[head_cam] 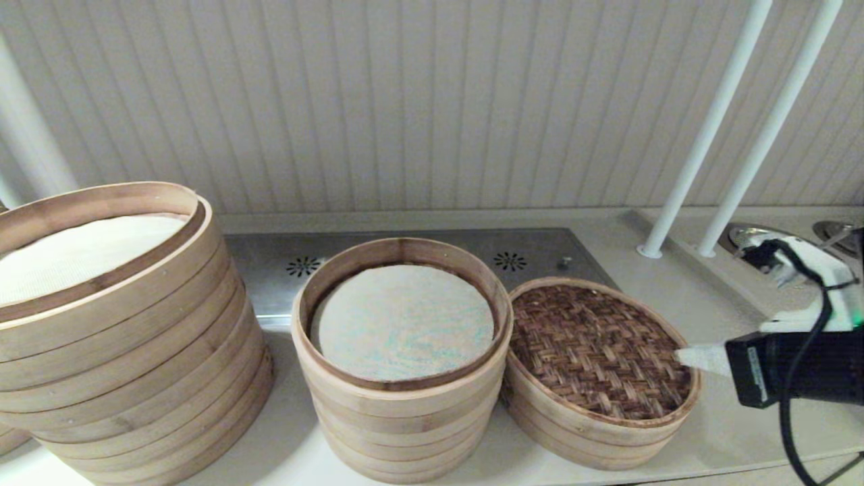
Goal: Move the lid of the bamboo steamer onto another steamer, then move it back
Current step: Pick up the steamer
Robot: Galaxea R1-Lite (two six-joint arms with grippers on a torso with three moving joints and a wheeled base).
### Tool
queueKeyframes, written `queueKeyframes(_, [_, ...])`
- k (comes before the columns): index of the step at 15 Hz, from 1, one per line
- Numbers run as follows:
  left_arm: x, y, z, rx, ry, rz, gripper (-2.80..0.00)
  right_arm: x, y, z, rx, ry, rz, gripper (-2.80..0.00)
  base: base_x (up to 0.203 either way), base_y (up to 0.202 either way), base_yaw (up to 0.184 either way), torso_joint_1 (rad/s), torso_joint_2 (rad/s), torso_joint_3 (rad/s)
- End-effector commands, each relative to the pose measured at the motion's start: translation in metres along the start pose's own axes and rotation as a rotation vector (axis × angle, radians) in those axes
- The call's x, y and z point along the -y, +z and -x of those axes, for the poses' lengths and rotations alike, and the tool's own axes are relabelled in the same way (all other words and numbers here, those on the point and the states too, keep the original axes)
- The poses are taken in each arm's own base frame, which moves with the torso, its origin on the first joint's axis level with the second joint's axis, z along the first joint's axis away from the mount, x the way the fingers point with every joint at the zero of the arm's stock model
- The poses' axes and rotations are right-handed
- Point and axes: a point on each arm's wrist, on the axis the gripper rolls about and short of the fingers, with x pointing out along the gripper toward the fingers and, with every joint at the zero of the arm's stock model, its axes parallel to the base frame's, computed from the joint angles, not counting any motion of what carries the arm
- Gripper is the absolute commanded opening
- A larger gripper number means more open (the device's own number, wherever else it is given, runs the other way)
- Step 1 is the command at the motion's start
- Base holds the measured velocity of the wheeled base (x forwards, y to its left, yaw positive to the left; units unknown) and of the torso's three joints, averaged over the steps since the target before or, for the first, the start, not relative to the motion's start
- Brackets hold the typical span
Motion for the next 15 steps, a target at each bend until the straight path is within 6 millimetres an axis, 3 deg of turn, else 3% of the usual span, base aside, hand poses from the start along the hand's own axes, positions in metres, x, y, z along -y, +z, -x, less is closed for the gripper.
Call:
queueKeyframes(1, [0.000, 0.000, 0.000, 0.000, 0.001, -0.001, -2.80, -0.003, -0.006, -0.027, -0.038, -0.047, 0.027, 0.00, 0.000, 0.000, 0.000, 0.000, 0.00, 0.000])
queueKeyframes(5, [0.000, 0.000, 0.000, 0.000, 0.001, 0.001, -2.80, -0.022, -0.011, -0.051, 0.026, -0.079, 0.089, 0.00, 0.000, 0.000, 0.000, 0.000, 0.00, 0.000])
queueKeyframes(15, [0.000, 0.000, 0.000, 0.000, 0.000, -0.001, -2.80, -0.029, -0.002, -0.108, 0.077, -0.166, 0.055, 0.00, 0.000, 0.000, 0.000, 0.000, 0.00, 0.000])
